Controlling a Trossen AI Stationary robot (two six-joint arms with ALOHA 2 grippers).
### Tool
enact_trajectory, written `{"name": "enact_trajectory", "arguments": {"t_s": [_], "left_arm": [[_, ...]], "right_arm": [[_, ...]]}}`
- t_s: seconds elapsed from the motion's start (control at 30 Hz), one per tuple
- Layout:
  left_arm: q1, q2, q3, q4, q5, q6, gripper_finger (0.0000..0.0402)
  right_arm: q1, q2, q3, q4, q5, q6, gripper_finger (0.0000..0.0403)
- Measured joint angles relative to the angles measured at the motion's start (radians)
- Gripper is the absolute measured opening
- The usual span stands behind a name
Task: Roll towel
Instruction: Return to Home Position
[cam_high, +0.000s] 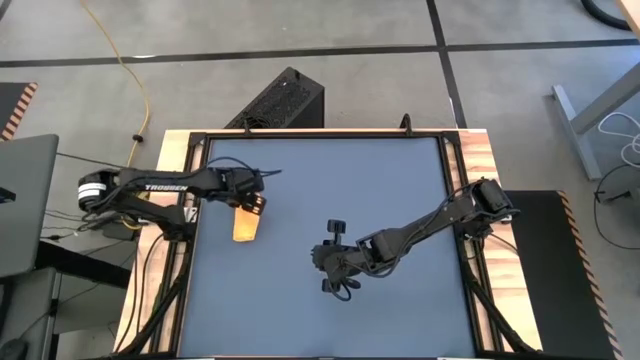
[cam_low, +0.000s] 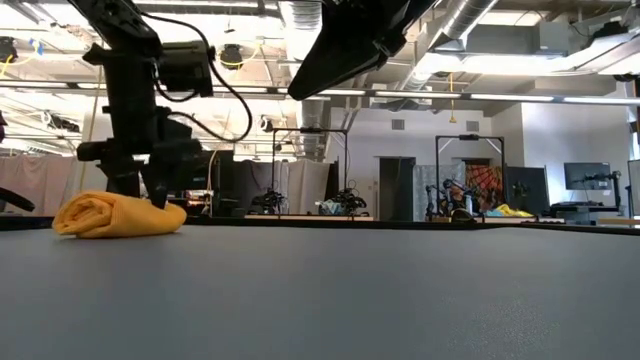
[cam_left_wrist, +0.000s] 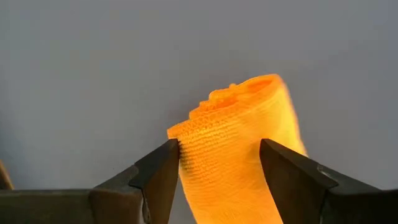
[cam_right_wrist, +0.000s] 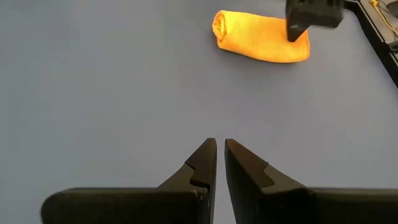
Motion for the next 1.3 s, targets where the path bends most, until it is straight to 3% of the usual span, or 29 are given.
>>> {"name": "enact_trajectory", "arguments": {"t_s": [0.27, 0.47, 0.6, 0.73, 0.83, 1.0, 1.3], "left_arm": [[0.021, -0.213, 0.000, -0.034, 0.037, 0.093, 0.0213], [0.018, -0.410, 0.000, 0.031, 0.065, 0.364, 0.0213], [-0.061, -0.541, -0.051, 0.364, 0.139, 0.493, 0.0213], [-0.187, -0.693, -0.254, 0.876, 0.305, 0.583, 0.0213], [-0.244, -0.792, -0.399, 1.075, 0.316, 0.584, 0.0213], [-0.267, -0.964, -0.519, 1.053, 0.206, 0.582, 0.0213], [-0.268, -1.209, -0.531, 0.680, 0.131, 0.575, 0.0213]], "right_arm": [[-0.031, -0.070, 0.000, -0.033, -0.040, -0.030, 0.0057], [-0.131, -0.251, -0.044, -0.061, -0.122, -0.087, 0.0047], [-0.179, -0.402, -0.180, 0.036, -0.127, -0.088, 0.0040], [-0.210, -0.544, -0.428, 0.268, -0.147, -0.062, 0.0032], [-0.236, -0.644, -0.631, 0.470, -0.206, 0.002, 0.0027], [-0.266, -0.783, -0.905, 0.693, -0.232, 0.111, 0.0026], [-0.278, -1.051, -1.181, 0.809, -0.199, 0.143, 0.0025]]}}
